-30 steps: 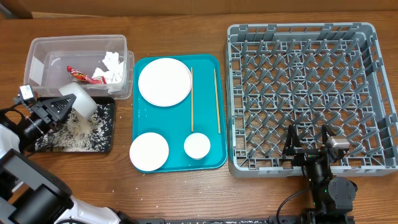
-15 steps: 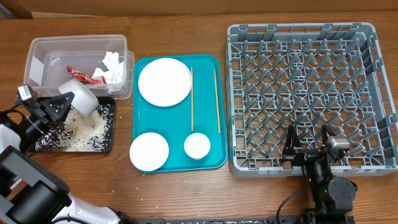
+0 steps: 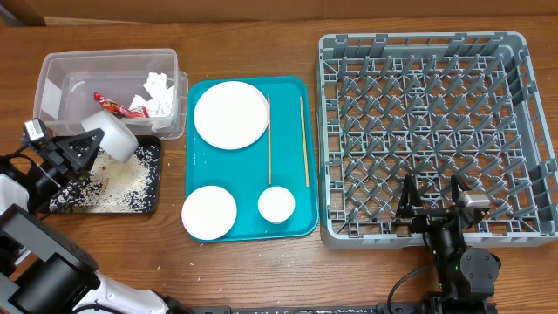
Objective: Sort waste into correct bins and load items into the dishwasher
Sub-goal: 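Carry the rice bowl over the black tray and tip out the rice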
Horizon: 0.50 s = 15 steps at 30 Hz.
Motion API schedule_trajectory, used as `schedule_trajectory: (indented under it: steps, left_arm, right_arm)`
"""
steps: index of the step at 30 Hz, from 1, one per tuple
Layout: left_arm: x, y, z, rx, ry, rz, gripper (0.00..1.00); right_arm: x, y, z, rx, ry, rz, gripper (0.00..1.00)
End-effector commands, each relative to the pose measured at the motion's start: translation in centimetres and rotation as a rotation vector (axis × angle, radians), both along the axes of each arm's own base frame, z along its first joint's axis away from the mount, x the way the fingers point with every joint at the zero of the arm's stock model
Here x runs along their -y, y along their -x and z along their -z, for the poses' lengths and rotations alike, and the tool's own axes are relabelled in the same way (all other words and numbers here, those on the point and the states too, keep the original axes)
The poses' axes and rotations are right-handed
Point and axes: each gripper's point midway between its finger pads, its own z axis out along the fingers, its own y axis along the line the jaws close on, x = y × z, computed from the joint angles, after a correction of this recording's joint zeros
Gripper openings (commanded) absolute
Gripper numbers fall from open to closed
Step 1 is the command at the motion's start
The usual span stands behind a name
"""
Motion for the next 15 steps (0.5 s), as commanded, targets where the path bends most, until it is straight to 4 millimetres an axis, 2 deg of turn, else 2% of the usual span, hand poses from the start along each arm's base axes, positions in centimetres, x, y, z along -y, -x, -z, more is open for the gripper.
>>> schedule_trajectory:
  steps: [1,9,15]
  left_arm:
    - [0.1,0.3,-2.7,0.073,-0.028,-0.001,0.04]
    - [1.1,1.1,-5.5,0.092,-0.149,-0.008,0.04]
    - [3.5,1.9,-8.8,0.071,-0.344,-0.015,0.04]
  right_arm:
    - [-0.2,0.0,0.2,0.005,0.003,-0.007,1.00]
    - [-0.2,0.0,0.2,0.005,0.003,-0.007,1.00]
    - [-0.2,0.0,0.2,0.005,0.003,-0.007,1.00]
